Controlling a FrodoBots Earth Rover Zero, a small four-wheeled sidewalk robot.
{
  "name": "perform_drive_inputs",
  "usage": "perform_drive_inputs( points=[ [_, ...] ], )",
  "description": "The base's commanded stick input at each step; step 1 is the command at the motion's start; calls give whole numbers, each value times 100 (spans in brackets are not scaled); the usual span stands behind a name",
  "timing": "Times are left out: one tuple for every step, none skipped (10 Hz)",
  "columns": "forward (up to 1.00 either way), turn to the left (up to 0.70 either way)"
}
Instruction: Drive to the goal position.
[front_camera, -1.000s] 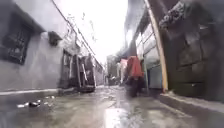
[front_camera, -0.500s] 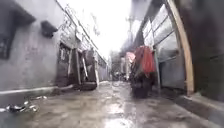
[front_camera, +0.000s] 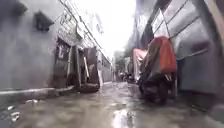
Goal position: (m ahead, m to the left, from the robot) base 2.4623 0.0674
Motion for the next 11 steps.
perform_drive_inputs(
  points=[
    [99, 0],
    [99, -1],
    [99, -14],
    [99, -28],
    [99, 0],
    [99, 0],
    [99, 0],
    [99, 0],
    [99, 0],
    [99, 0],
    [99, -9]
  ],
)
